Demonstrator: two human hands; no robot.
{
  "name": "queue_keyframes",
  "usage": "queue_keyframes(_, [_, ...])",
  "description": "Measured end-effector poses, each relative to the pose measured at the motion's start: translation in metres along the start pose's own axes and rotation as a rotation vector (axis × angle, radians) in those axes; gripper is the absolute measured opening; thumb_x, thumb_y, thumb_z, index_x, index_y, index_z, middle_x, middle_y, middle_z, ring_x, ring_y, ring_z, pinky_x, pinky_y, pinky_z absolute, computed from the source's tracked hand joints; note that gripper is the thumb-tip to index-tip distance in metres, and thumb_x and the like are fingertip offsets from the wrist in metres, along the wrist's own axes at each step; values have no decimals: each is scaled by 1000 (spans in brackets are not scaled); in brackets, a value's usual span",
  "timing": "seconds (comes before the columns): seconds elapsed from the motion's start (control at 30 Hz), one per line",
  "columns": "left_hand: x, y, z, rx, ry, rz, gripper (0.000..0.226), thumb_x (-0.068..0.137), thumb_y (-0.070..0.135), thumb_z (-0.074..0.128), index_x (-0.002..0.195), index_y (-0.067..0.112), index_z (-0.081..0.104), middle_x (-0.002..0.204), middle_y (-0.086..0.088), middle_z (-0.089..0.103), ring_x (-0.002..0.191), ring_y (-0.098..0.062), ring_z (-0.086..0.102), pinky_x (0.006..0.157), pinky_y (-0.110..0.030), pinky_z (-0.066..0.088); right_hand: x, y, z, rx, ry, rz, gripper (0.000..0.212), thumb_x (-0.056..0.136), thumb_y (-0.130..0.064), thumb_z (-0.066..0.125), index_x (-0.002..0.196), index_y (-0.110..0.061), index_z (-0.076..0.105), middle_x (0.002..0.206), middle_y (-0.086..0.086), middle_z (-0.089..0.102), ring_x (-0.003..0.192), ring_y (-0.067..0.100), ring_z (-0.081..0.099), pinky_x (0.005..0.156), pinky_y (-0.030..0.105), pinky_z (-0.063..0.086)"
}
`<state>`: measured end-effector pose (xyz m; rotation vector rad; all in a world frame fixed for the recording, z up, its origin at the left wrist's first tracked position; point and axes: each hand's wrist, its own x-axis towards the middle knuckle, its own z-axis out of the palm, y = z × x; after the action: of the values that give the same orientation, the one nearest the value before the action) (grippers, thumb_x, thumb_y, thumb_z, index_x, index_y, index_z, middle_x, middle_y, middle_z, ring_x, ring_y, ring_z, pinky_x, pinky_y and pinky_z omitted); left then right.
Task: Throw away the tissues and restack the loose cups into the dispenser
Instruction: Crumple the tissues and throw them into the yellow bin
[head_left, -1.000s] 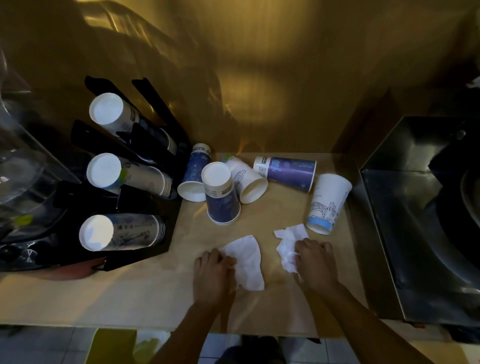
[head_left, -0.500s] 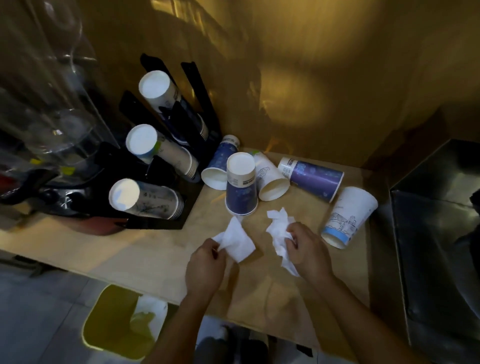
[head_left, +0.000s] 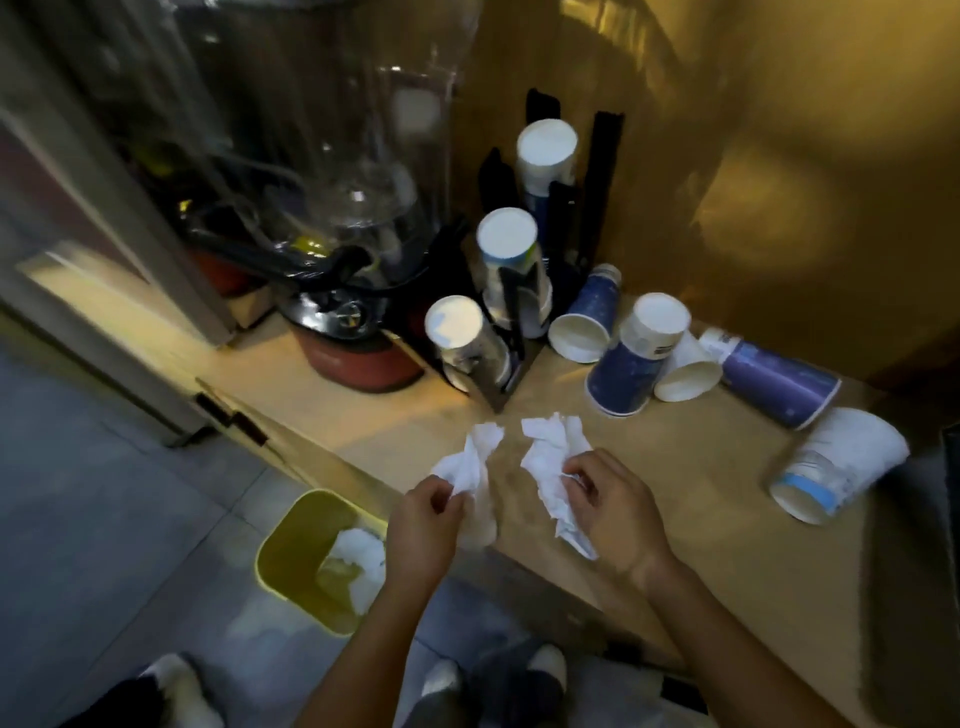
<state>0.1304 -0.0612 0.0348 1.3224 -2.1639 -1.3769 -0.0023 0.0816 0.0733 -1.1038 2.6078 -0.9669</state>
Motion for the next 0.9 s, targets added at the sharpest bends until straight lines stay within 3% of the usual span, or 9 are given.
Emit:
queue_keyframes(0.13, [-6, -43, -45, -39, 70, -105, 16, 84, 13, 64, 71, 12, 55, 63, -5, 60, 66, -27, 62, 62, -42, 49, 2, -46, 41, -27, -62, -129, 6, 84, -6, 59, 82, -10, 63, 84, 10, 67, 74, 24, 60, 65, 24, 39])
queue_keyframes(0.3, [-11, -90, -89, -106, 177, -242, 16, 88, 18, 63, 78, 6, 60, 71, -13, 70, 69, -29, 67, 71, -48, 55, 4, -85, 92, -7, -161, -250, 8, 78, -8, 54, 77, -8, 62, 76, 12, 66, 66, 32, 61, 60, 34, 41])
queue_keyframes(0.43, [-10, -126, -107, -40, 261, -320, 15, 88, 25, 61, 79, 12, 62, 72, -5, 69, 68, -23, 65, 65, -39, 55, 10, -103, 139, 19, -280, -308, 7, 80, -6, 59, 82, -6, 66, 83, 14, 69, 73, 30, 63, 68, 34, 46])
queue_keyframes(0.53, [5, -164, -108, 44, 298, -364, 13, 88, 22, 61, 81, 11, 60, 73, -1, 61, 67, -19, 56, 54, -26, 40, 12, -111, 189, 16, -353, -350, 8, 80, -4, 56, 76, -5, 63, 76, 14, 66, 68, 27, 61, 64, 29, 39])
queue_keyframes(0.77, [72, -272, -62, 23, 418, -495, 17, 92, 27, 54, 91, 12, 61, 84, -6, 67, 68, -16, 58, 55, -23, 43, 18, -65, 345, 0, -448, -229, 14, 91, -8, 47, 90, -1, 59, 93, 17, 61, 82, 27, 54, 66, 25, 32])
queue_keyframes(0.9, [99, -345, -27, 135, 406, -538, 19, 93, 30, 51, 97, 13, 60, 93, -7, 70, 82, -23, 65, 75, -34, 53, 20, -16, 432, -114, -530, -216, 13, 92, -12, 43, 97, -6, 53, 102, 15, 57, 91, 28, 53, 75, 31, 41])
